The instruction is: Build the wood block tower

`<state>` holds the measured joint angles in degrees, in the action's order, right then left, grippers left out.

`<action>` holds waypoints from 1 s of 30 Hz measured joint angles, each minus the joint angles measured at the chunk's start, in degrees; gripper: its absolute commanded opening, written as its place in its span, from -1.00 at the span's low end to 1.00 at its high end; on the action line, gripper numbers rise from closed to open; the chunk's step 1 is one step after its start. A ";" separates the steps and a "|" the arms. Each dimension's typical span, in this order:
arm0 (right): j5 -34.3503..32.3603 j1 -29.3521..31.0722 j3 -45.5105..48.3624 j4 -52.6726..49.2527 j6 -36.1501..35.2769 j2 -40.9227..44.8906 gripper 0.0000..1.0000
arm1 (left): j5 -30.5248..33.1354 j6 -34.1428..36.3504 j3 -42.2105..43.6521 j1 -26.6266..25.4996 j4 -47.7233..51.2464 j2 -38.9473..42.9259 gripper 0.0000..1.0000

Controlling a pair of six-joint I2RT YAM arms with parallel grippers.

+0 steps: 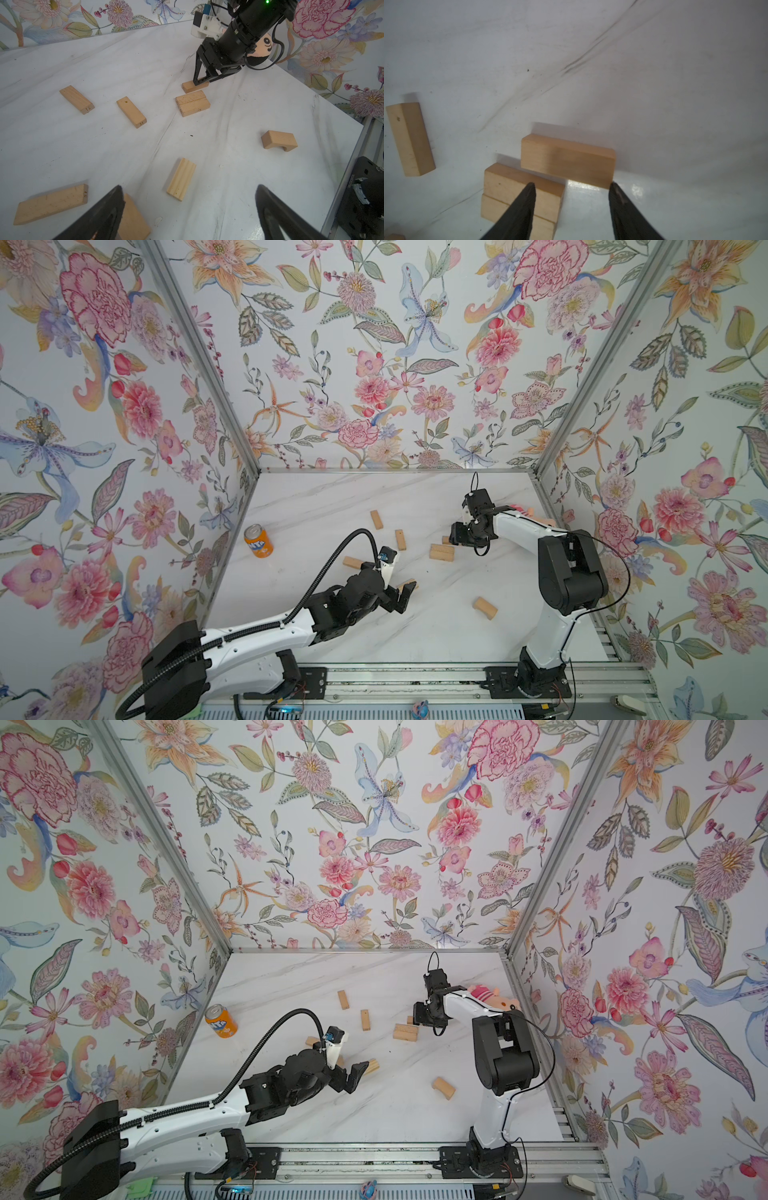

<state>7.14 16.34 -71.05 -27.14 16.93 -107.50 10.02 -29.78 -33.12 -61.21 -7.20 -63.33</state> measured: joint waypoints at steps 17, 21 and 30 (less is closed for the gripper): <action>1.73 5.62 -2.67 1.05 2.45 -2.43 0.18 | 2.40 0.00 1.99 0.00 1.31 4.96 0.99; 1.86 7.67 -2.89 1.01 3.04 -3.04 0.18 | 2.43 0.00 2.01 0.00 1.62 5.27 0.98; 1.49 11.15 -4.20 0.68 3.72 -4.81 0.17 | 2.47 -0.02 2.54 0.00 2.19 7.04 0.99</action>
<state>8.62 27.49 -75.24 -26.46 20.64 -112.31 12.49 -29.80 -30.59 -61.21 -5.02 -56.29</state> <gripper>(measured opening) 0.587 0.993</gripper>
